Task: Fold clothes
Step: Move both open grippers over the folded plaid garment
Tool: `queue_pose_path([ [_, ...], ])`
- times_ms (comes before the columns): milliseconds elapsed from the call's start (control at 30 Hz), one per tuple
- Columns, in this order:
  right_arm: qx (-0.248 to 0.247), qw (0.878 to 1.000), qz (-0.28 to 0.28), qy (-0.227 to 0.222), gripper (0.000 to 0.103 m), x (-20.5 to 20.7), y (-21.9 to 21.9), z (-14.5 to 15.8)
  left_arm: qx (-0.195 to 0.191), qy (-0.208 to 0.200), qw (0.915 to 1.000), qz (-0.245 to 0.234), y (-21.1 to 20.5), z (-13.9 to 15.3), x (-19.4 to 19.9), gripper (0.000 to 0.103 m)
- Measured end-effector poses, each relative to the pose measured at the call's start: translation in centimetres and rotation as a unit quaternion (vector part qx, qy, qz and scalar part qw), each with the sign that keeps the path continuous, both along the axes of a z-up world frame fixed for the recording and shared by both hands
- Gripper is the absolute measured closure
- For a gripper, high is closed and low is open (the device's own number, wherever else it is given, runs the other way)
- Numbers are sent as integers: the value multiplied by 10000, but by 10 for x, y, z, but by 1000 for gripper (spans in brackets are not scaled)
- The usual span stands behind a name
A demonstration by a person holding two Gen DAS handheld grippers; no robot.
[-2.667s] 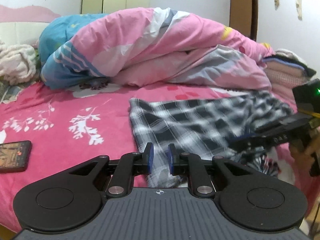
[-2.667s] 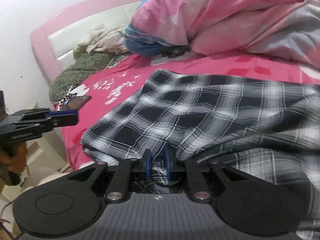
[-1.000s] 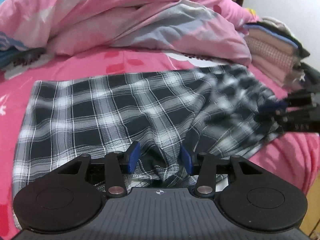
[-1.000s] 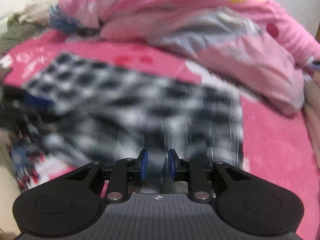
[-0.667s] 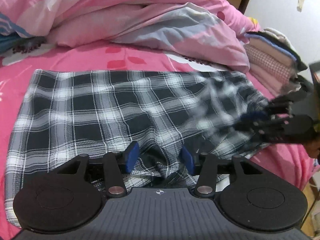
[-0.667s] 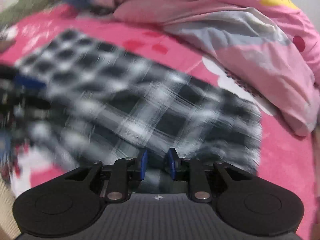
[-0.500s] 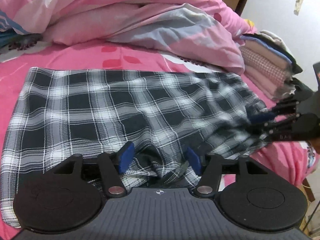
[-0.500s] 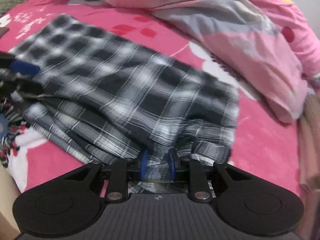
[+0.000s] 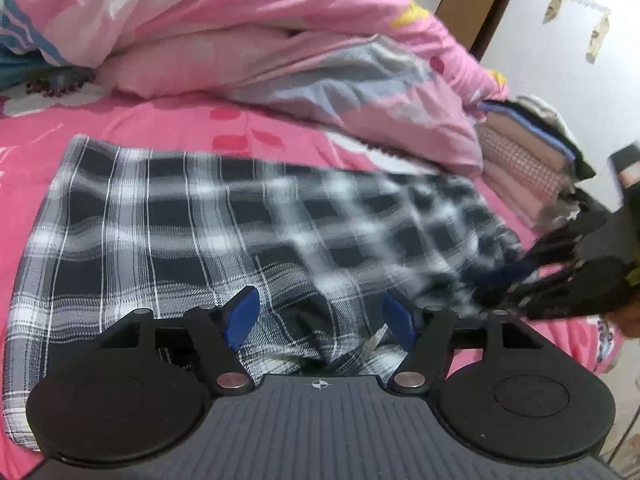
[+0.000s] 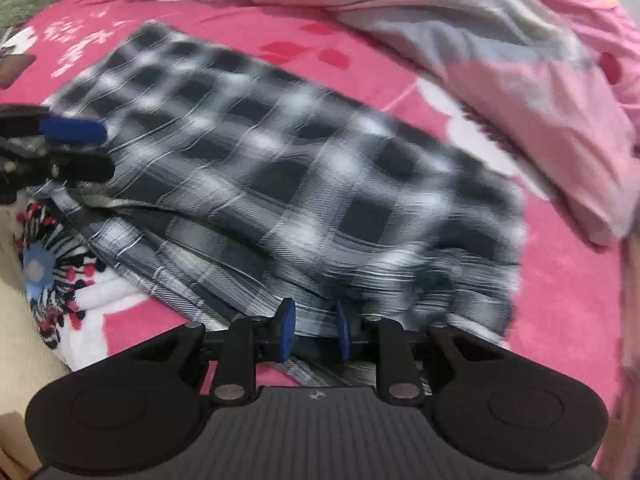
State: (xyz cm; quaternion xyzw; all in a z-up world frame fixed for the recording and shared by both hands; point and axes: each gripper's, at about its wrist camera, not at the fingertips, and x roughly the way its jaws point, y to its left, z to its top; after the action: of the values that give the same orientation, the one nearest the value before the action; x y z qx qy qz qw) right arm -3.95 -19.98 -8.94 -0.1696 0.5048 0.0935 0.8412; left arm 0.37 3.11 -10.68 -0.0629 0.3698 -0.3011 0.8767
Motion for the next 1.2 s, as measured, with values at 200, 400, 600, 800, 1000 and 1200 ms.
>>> queue_pose_path([
  [200,750,9944,184,-721,80,10,24,7,12,13,10000,-2,5,1,-2,35],
  [400,883,9951,285,-347,78,-7,31,-19,-58,-95,9998,142,24,12,-8,35],
  [600,1564,9801,470,-1129,75,-6,41,9,-109,-340,9985,425,43,27,-8,34],
  [800,2239,9565,961,-1604,58,13,70,-35,342,-315,9957,807,50,13,2,34],
  [1000,2374,9466,1158,-1850,57,6,74,-64,649,-710,9910,926,58,23,15,34],
  [1200,2773,9374,1077,-1813,57,11,65,-66,1074,-181,9899,905,62,-11,45,35],
])
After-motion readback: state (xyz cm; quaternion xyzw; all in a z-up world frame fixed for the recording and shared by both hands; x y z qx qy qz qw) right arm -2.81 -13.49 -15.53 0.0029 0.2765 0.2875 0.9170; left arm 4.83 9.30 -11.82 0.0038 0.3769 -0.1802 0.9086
